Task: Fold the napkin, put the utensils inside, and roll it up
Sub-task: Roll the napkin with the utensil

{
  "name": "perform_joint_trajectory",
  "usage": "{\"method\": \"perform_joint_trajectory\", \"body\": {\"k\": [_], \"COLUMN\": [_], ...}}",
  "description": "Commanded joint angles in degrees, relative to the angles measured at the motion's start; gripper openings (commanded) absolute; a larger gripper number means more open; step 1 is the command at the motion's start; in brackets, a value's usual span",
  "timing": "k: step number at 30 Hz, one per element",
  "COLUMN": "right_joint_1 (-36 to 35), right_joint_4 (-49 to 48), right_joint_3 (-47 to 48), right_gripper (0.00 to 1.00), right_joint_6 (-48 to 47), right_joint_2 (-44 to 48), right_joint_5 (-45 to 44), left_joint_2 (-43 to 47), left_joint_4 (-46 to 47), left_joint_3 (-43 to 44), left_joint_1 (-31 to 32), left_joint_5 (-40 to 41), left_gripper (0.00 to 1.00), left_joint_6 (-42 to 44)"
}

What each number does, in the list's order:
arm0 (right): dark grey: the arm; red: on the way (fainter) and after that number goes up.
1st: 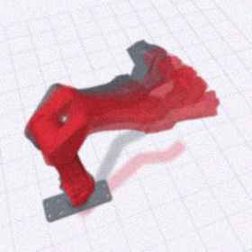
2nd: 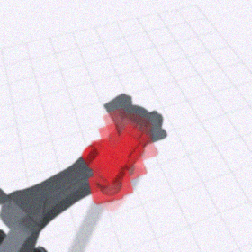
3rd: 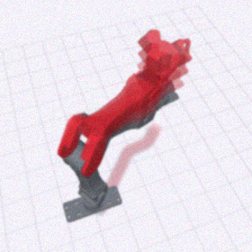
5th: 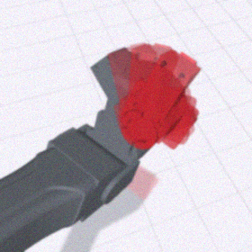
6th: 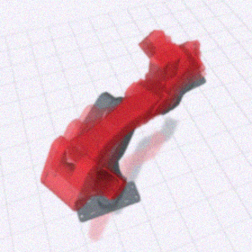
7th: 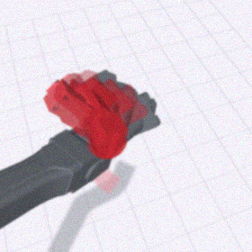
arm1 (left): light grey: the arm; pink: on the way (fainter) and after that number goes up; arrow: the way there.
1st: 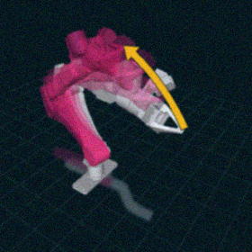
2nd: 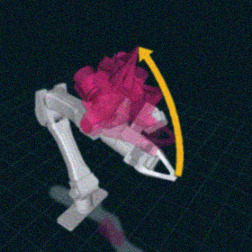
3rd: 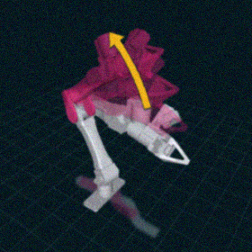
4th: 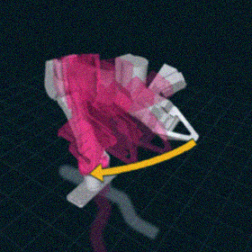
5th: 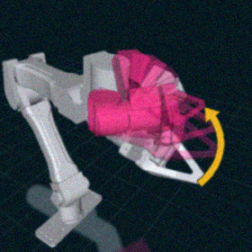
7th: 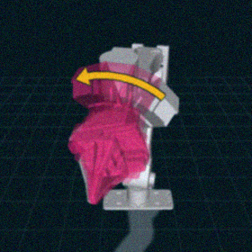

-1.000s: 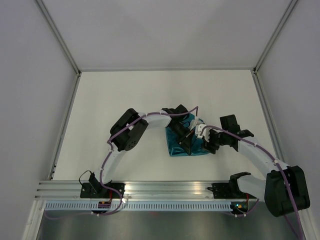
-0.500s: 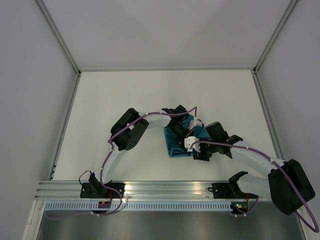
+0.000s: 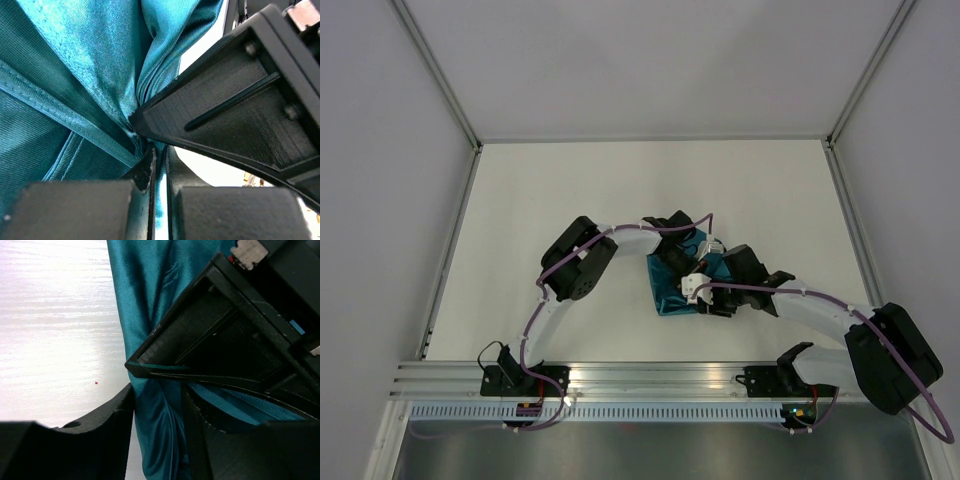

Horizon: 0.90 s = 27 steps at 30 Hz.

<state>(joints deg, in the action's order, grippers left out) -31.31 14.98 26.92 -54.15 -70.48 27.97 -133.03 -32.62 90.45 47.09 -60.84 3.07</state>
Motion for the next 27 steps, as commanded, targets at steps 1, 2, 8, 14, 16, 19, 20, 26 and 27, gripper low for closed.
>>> {"method": "perform_joint_trajectory", "body": {"k": [1,2,8,14,16,19,20,26,27], "right_joint_1": [-0.2,-0.2,-0.2,-0.2,-0.2,-0.1,0.1,2.7,3.4], "right_joint_4": [0.9,2.1,5.4,9.1,9.8,10.3,10.6,14.0,14.8], "right_joint_3": [0.1,0.5,2.5,5.2,5.8,6.0,6.2,9.5,10.1], "right_gripper": [0.45,0.4,0.23,0.18,0.17,0.17,0.16,0.16,0.16], "right_joint_6": [0.1,0.0,0.1,0.3,0.3,0.5,0.7,-0.2,-0.9], "right_joint_2": [-2.0,-2.3,-4.3,-8.3,-9.5,-10.6,-10.9,-14.8,-16.2], "right_joint_5": [-3.1,-2.7,-1.6,0.2,0.9,2.0,2.4,7.2,8.1], "left_joint_2": [0.0,0.1,1.7,4.4,6.1,8.4,9.3,18.0,19.8], "left_joint_4": [-1.0,-0.8,0.5,3.8,6.3,10.9,12.0,29.0,31.4], "left_joint_3": [-1.4,-1.4,-1.4,-1.9,-2.2,-3.4,-4.6,-15.0,-17.0], "left_joint_1": [-0.2,-0.2,-0.9,-2.4,-3.5,-5.3,-6.4,-10.7,-11.0], "left_joint_5": [2.7,2.7,3.4,4.4,5.4,6.1,6.1,12.0,14.8], "left_gripper": [0.06,0.08,0.23,0.32,0.33,0.34,0.34,0.34,0.34], "left_joint_6": [0.4,0.4,0.0,-1.9,-4.3,-7.9,-9.6,-19.5,-20.2]}}
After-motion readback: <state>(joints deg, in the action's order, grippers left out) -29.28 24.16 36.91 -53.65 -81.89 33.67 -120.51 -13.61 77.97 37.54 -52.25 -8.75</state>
